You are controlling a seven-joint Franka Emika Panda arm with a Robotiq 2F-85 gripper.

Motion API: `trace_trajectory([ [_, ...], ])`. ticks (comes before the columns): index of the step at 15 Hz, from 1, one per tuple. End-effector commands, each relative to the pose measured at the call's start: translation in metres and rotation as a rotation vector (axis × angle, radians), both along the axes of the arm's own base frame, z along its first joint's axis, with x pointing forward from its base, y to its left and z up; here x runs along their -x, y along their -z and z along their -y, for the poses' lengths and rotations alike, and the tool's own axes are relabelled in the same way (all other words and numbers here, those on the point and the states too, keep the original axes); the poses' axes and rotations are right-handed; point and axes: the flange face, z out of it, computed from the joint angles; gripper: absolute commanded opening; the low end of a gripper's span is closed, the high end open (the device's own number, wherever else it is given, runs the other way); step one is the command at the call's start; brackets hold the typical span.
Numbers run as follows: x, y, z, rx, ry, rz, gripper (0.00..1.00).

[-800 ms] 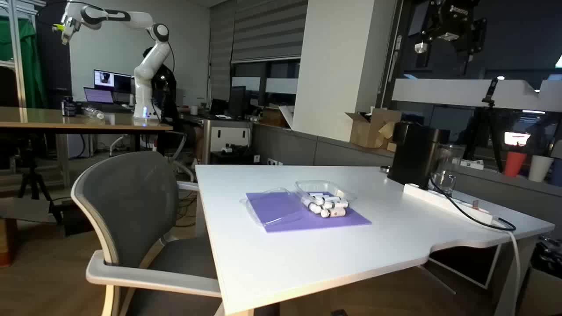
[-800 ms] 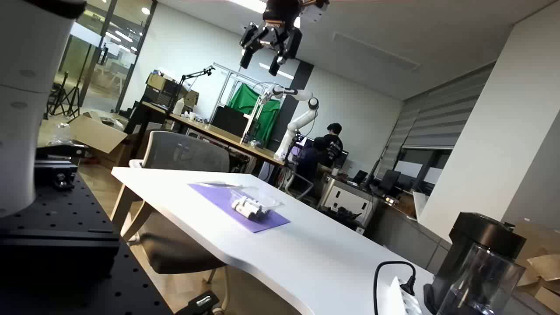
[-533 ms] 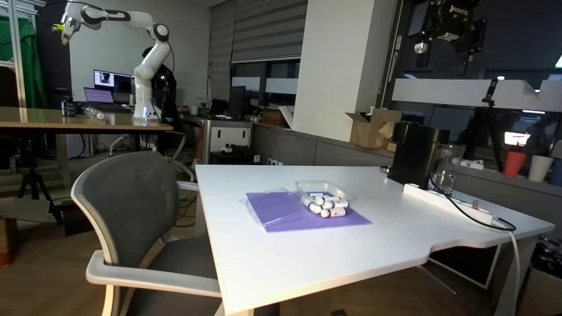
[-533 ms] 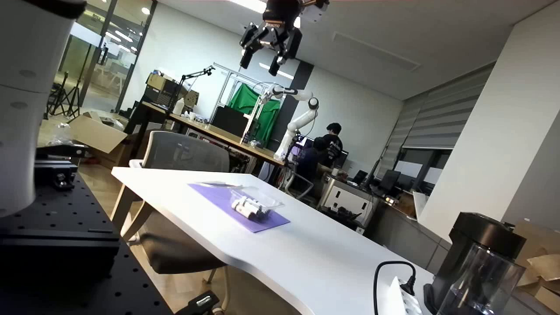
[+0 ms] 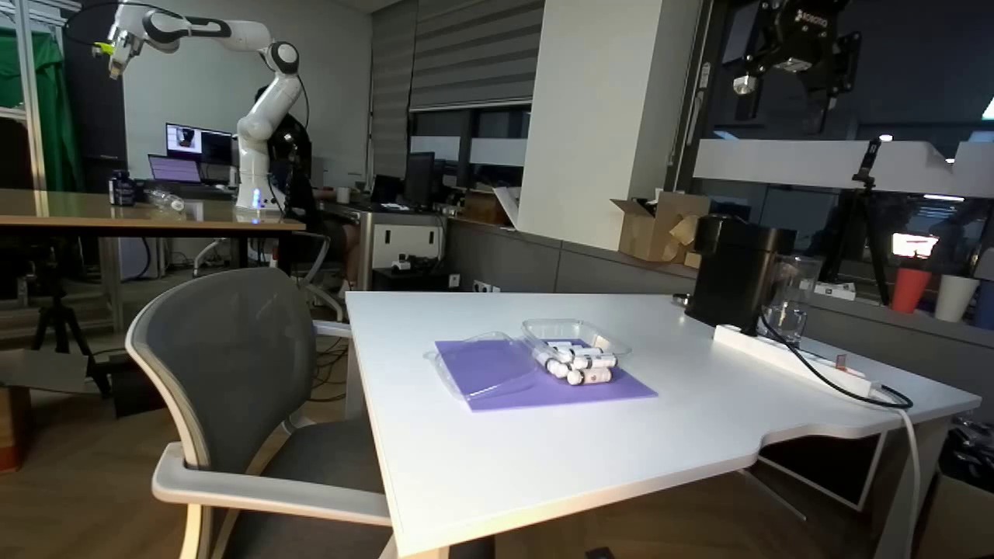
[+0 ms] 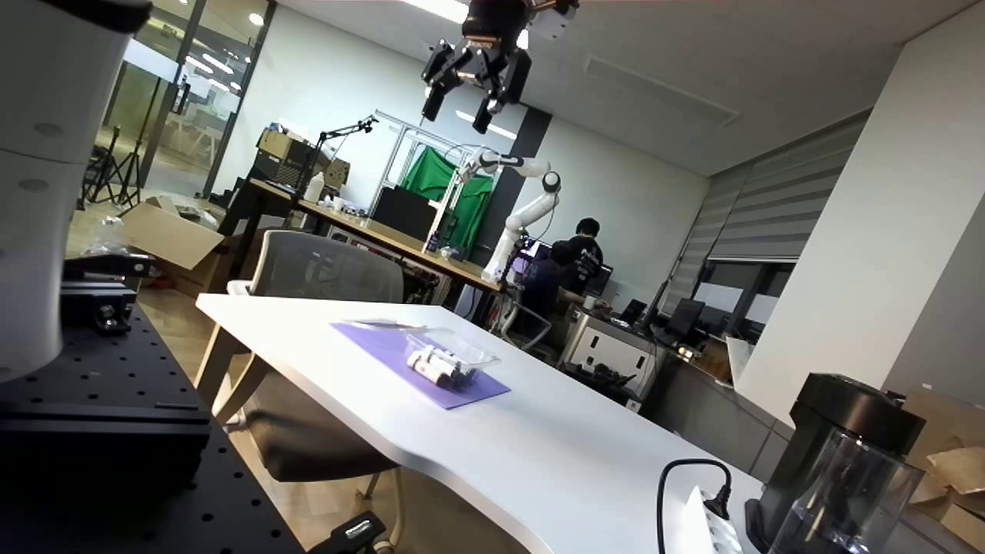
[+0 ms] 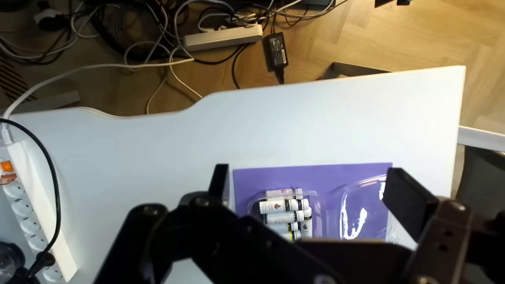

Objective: Remove a bottle from the colourless bowl and put it on the table

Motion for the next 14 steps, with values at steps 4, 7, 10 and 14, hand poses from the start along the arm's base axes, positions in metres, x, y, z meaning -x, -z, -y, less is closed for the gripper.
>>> trace_trajectory([
  [4, 0.0, -0.001, 0.0, 0.0, 0.0, -0.001, 1.0],
  [7, -0.02, 0.009, 0.007, 0.031, -0.215, -0.012, 1.0],
  [10, -0.053, 0.03, 0.021, 0.058, -0.391, -0.044, 1.0],
  [14, -0.109, 0.065, 0.027, 0.142, -0.599, -0.114, 1.0],
])
